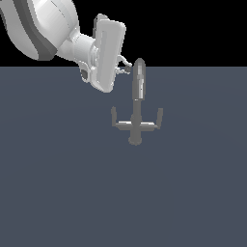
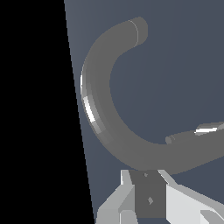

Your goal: Turn on the faucet by rotating a designated handle.

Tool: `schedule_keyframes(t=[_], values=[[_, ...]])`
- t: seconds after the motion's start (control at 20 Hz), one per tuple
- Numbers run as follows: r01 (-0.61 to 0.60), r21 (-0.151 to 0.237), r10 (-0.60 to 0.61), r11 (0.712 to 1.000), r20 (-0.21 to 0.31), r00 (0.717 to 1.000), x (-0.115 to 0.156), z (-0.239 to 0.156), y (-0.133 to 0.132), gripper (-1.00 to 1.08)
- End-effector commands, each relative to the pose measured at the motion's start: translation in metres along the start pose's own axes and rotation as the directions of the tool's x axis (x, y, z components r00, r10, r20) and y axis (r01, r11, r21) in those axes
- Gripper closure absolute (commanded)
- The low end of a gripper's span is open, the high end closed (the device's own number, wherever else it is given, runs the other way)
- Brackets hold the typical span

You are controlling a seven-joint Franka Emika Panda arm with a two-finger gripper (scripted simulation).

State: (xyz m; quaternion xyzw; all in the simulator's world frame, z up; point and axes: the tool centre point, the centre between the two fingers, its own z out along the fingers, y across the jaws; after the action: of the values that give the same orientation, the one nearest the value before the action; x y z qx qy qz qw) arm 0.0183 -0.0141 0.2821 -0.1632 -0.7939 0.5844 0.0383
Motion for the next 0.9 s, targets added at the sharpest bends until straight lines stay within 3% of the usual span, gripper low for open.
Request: schedule_keyframes(t=[0.0,0.4,0.85], values=[[0.076,0.022,-0.077,0.997,0.017,0.997,-0.003,-0.001,0.012,1.08],[0.305,0.100,-0.311,0.947,0.047,0.949,-0.012,-0.005,0.051,1.08],[0.533,0.193,-0.549,0.824,0.040,0.835,-0.016,-0.007,0.097,1.08]])
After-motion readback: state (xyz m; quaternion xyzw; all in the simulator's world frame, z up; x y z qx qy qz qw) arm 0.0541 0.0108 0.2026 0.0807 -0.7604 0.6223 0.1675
